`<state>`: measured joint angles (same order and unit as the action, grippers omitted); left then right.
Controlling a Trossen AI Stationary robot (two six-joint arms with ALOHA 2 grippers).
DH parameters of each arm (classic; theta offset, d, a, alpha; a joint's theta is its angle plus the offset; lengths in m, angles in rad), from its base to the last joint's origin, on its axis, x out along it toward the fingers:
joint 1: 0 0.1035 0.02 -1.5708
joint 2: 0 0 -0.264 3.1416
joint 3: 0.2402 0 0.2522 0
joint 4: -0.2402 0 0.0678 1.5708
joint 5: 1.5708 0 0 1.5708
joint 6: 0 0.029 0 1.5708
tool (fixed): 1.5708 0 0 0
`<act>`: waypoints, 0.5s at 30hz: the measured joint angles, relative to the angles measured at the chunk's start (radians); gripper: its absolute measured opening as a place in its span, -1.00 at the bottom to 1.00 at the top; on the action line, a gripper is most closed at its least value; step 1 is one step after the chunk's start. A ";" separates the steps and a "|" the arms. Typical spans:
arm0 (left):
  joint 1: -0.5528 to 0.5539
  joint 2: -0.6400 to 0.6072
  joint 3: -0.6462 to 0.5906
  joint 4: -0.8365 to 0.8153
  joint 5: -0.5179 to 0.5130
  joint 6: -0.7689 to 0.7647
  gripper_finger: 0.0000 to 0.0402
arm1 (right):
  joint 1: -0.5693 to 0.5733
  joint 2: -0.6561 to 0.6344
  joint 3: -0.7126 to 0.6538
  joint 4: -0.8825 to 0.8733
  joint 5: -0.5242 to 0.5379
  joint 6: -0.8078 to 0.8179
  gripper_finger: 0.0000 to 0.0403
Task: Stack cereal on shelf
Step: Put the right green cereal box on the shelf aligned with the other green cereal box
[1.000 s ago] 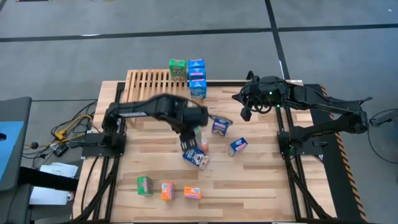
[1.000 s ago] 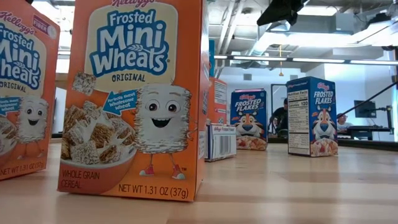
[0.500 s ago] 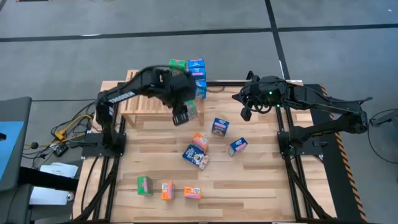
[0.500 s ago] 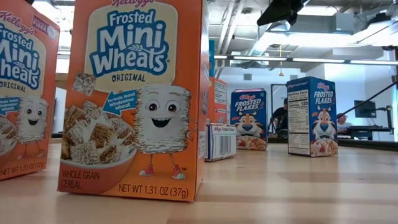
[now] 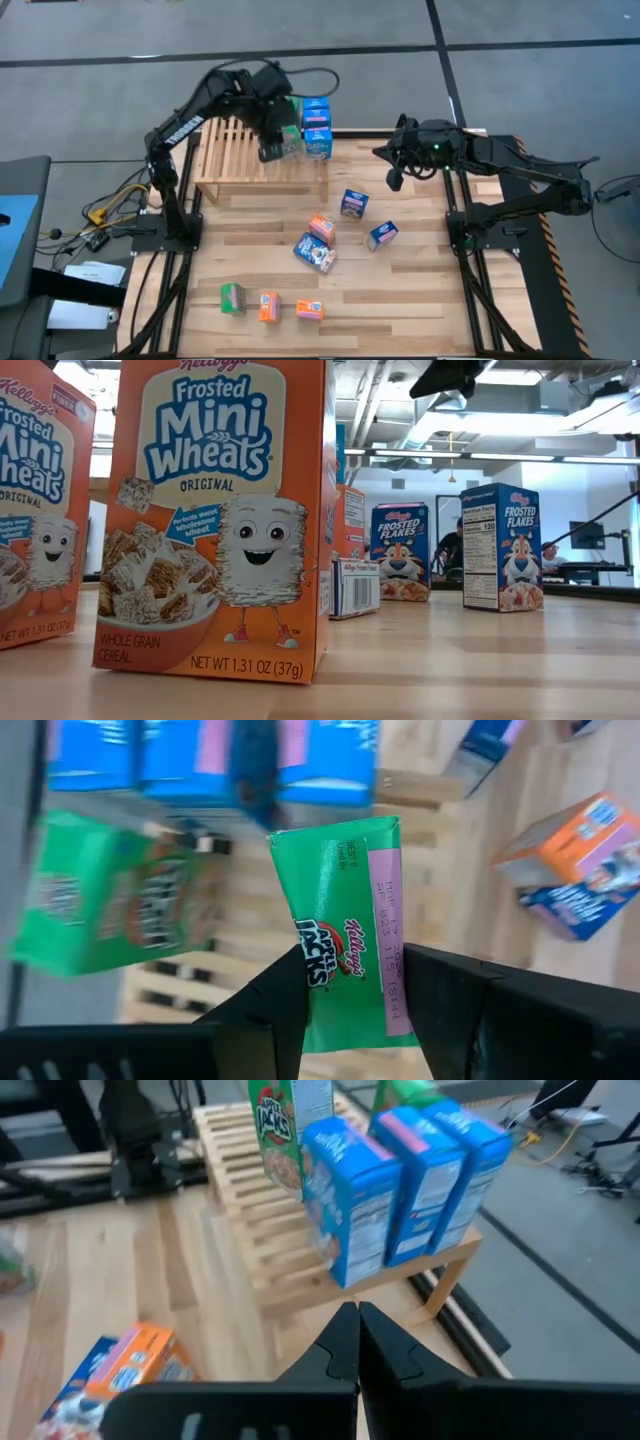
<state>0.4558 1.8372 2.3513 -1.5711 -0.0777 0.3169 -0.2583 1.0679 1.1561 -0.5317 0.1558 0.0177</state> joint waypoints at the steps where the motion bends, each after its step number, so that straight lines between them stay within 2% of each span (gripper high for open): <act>1: 0.018 -0.002 0.000 0.000 0.000 0.026 -0.35 | -0.008 0.000 0.000 0.013 0.000 0.000 -0.92; 11: 0.173 0.008 0.000 0.009 0.087 0.232 -0.35 | -0.090 0.000 0.000 0.107 0.003 0.001 -0.92; 15: 0.217 0.021 0.001 0.026 0.154 0.314 -0.35 | -0.114 0.000 0.000 0.108 0.003 0.001 -0.92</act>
<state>0.6723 1.8582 2.3524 -1.5453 0.0767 0.6311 -0.3725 1.0679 1.1561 -0.4241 0.1585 0.0189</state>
